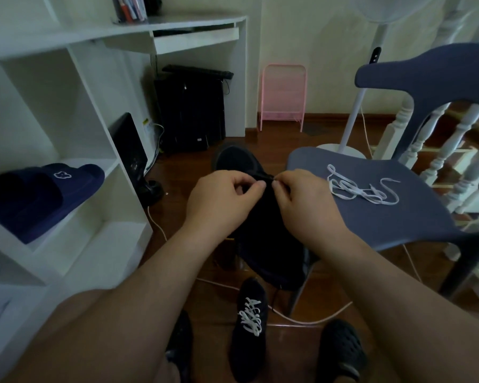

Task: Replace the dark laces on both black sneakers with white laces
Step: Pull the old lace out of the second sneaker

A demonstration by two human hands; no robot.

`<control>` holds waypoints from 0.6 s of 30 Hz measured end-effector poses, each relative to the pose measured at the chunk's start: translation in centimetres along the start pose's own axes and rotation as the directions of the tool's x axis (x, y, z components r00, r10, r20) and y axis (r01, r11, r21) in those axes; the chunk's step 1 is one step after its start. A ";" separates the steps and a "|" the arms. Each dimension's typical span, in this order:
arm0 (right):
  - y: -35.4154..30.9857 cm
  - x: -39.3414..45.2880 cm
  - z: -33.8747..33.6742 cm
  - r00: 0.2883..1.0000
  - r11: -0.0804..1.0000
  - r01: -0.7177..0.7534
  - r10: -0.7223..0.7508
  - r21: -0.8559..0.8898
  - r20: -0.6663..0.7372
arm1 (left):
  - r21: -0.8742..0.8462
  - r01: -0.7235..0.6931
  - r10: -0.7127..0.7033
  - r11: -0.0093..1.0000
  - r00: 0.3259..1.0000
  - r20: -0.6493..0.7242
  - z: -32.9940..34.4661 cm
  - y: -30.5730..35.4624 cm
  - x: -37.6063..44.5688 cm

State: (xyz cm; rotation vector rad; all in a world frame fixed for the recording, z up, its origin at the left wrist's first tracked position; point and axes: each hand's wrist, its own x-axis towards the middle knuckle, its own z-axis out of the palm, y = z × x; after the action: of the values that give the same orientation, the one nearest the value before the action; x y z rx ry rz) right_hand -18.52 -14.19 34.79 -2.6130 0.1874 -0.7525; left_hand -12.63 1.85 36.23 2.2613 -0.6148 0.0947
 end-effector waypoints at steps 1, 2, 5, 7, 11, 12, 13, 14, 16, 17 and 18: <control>-0.3 -0.1 0.1 1.000 1.000 0.019 -0.019 0.002 -0.001 | 0.004 -0.012 0.012 1.000 1.000 -0.022 0.2 0.1 0.0; -0.5 -0.1 0.2 0.999 0.999 0.034 -0.034 0.000 -0.001 | 0.014 -0.020 0.020 1.000 0.999 -0.043 0.3 0.1 0.1; -0.8 -0.2 0.5 0.999 0.999 0.040 -0.040 -0.008 -0.009 | -0.015 -0.025 0.024 1.000 0.998 -0.066 0.4 -0.1 0.1; -0.4 0.1 0.2 1.000 1.000 -0.007 0.008 0.004 -0.020 | -0.110 -0.031 0.031 0.993 1.000 -0.005 -0.2 0.0 0.2; 0.9 0.7 -1.1 0.992 0.991 -0.124 0.125 0.043 -0.026 | -0.294 -0.093 0.178 0.951 0.945 0.276 -1.8 0.3 -0.1; 1.0 0.7 -1.2 0.992 0.991 -0.125 0.126 0.046 -0.029 | -0.281 -0.109 0.190 0.953 0.940 0.282 -1.9 0.4 -0.2; 0.9 0.7 -1.2 0.992 0.992 -0.120 0.121 0.045 -0.032 | -0.261 -0.120 0.190 0.958 0.946 0.262 -1.8 0.3 -0.2; 0.8 0.6 -1.2 0.993 0.993 -0.111 0.112 0.042 -0.036 | -0.228 -0.118 0.170 0.966 0.959 0.225 -1.6 0.0 -0.1; 0.5 0.3 -1.1 0.995 0.994 -0.096 0.098 0.043 -0.037 | -0.130 -0.060 0.077 0.990 0.989 0.126 -0.9 -0.4 0.2; 0.4 0.2 -1.0 0.995 0.995 -0.091 0.093 0.047 -0.036 | -0.077 -0.024 0.029 0.997 0.997 0.073 -0.5 -0.7 0.4; 0.4 0.2 -0.9 0.996 0.995 -0.083 0.085 0.050 -0.035 | -0.037 -0.001 0.002 0.999 1.000 0.030 -0.1 -0.9 0.6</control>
State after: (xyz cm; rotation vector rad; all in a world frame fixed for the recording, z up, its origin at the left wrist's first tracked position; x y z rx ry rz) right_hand -18.84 -14.88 35.44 -2.5295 0.2840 -0.7670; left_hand -11.66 2.21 35.86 2.2298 -0.6292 0.0498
